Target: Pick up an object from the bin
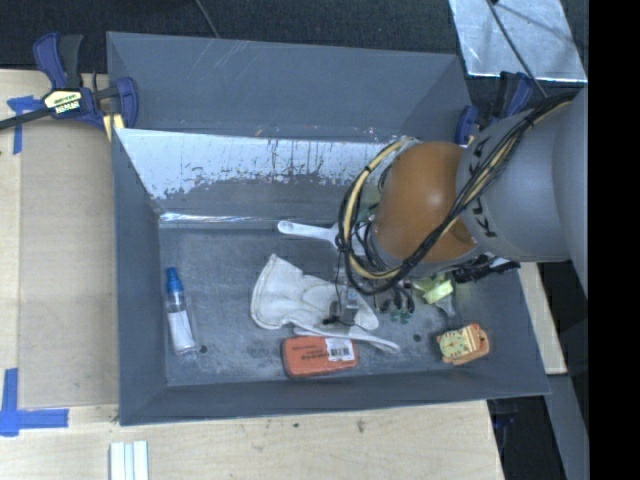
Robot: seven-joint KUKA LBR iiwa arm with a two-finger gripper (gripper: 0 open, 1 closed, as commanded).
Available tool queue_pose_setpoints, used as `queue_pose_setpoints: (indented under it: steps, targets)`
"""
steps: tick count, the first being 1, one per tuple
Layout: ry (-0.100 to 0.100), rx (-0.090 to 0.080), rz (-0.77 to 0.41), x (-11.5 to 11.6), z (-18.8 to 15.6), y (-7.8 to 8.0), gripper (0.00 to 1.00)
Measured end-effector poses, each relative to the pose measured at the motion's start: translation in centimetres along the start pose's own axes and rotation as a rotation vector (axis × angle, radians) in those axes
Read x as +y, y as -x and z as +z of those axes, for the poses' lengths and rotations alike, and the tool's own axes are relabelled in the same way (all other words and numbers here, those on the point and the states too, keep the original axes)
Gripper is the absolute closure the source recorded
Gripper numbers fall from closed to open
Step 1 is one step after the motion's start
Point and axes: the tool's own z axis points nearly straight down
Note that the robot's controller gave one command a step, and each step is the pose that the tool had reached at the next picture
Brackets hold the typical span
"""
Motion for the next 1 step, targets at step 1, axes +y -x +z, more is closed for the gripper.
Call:
queue_pose_setpoints:
  steps: [1]
  targets:
    - [0.0, 0.001, 0.0, 0.01, -0.62, -0.01, 1.0]
